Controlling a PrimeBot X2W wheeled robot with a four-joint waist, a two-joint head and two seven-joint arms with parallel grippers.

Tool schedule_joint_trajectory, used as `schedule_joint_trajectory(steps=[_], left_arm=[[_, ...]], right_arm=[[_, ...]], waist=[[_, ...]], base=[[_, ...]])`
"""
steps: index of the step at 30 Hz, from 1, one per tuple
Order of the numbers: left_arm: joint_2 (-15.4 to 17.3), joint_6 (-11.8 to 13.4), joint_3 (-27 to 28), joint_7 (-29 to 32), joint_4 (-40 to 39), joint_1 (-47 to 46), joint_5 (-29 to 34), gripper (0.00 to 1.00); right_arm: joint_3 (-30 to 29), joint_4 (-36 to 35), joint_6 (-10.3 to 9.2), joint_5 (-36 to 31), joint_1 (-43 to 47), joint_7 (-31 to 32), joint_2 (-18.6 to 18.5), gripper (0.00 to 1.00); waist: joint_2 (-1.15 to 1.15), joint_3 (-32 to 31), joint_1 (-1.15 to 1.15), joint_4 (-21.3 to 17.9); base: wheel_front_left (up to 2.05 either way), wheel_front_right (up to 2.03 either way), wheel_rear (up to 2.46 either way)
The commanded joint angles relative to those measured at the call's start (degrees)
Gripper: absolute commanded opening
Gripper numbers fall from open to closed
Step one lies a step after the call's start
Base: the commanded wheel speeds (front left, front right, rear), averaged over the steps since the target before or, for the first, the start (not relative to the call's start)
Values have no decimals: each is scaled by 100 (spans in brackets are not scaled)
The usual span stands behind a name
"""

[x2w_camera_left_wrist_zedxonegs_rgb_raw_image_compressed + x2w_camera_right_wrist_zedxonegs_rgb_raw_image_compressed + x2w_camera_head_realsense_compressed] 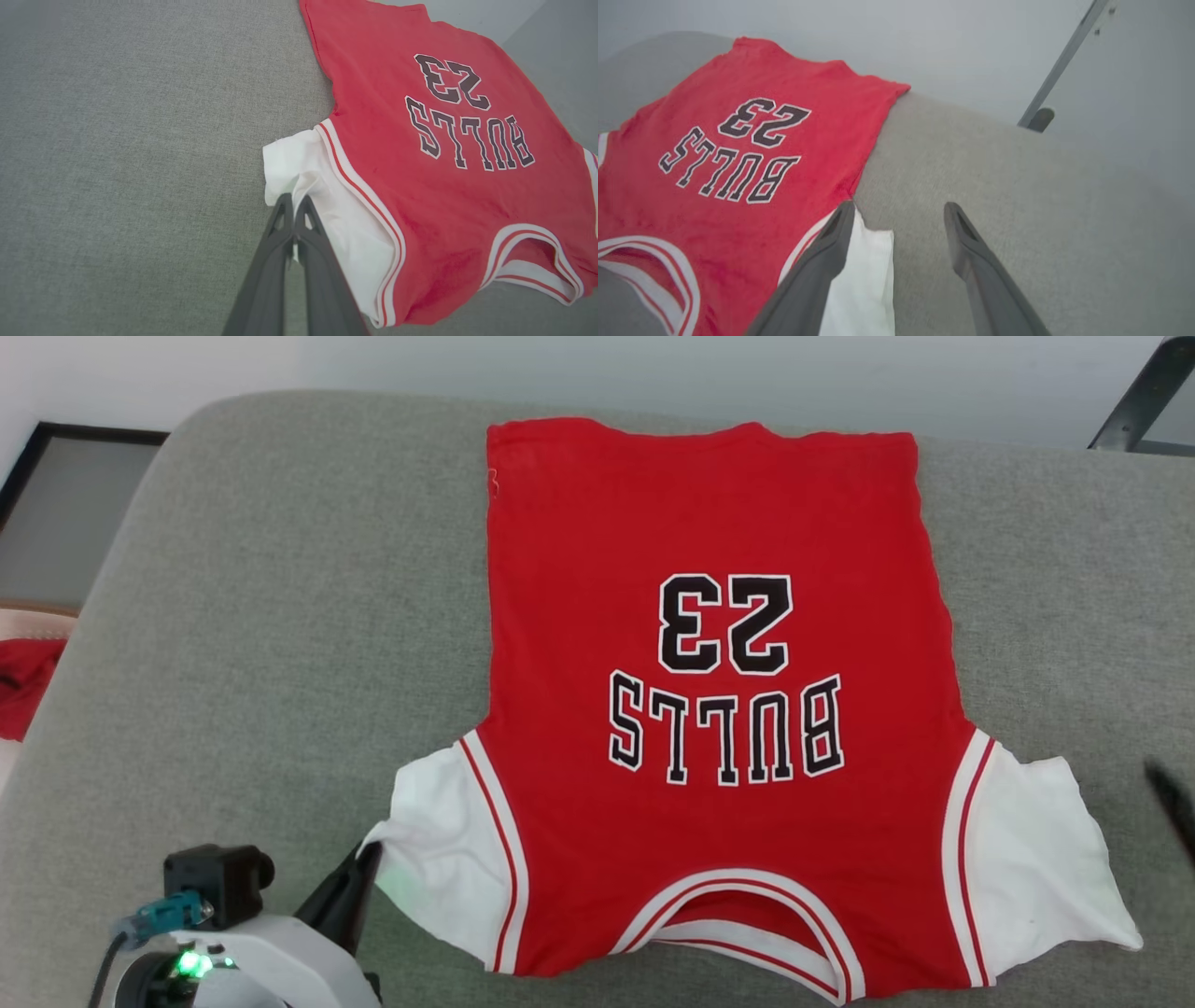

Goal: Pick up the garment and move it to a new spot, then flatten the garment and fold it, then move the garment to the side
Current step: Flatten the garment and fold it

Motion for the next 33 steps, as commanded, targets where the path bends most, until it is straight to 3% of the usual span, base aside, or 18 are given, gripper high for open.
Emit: schedule_joint_trajectory(steps=[1, 7, 14, 25, 30, 33], left_arm=[[-38, -34, 4, -46, -16, -85, 47, 0], [-209, -62, -103, -119, -20, -256, 164, 0], [-644, -310, -479, -96, 38, -866, 430, 0], [-1535, -841, -1053, -394, 551, -1691, 798, 0], [-1802, -1028, -1203, -497, 801, -1823, 772, 0], [-1878, -1065, -1212, -579, 894, -1799, 751, 0]], right_arm=[[95, -73, -3, -142, -207, -256, -83, 100], [645, 443, -5, -722, -1513, -1433, -242, 100], [1559, 1885, -5, -759, -3617, -1504, -539, 100], [2755, 4341, -5, -458, -6110, -876, -1131, 100], [3187, 5345, -5, -231, -6799, -84, -1298, 100], [3248, 5979, -5, -108, -7191, 464, -1157, 100]], waist=[[0, 29, 0, 12], [0, 221, 0, 128], [0, 628, 0, 657], [0, 1189, 0, 1751], [0, 1343, 0, 2105], [0, 1451, 0, 2138]], base=[[0, 0, 0], [0, 0, 0], [0, 0, 0], [0, 0, 0], [0, 0, 0], [0, 0, 0]])
